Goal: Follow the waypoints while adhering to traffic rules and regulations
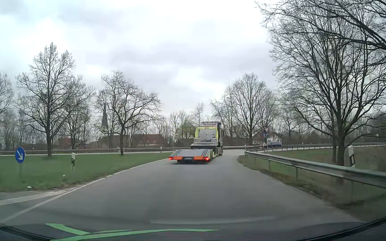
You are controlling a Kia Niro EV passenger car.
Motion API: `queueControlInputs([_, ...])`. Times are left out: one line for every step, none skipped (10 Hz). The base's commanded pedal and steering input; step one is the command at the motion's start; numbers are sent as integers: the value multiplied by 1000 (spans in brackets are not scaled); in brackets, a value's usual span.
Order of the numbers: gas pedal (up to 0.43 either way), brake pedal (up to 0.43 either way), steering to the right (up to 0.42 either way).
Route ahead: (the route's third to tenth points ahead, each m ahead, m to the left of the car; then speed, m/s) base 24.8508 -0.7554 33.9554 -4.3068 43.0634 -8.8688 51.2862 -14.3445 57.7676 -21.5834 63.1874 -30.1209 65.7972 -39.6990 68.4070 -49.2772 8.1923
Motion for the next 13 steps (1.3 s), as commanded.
queueControlInputs([39, 0, -4])
queueControlInputs([47, 0, -1])
queueControlInputs([79, 0, 5])
queueControlInputs([79, 0, 8])
queueControlInputs([79, 0, 10])
queueControlInputs([79, 0, 9])
queueControlInputs([0, 0, 10])
queueControlInputs([0, 0, 12])
queueControlInputs([0, 0, 15])
queueControlInputs([0, 0, 21])
queueControlInputs([0, 0, 26])
queueControlInputs([0, 0, 28])
queueControlInputs([0, 0, 29])
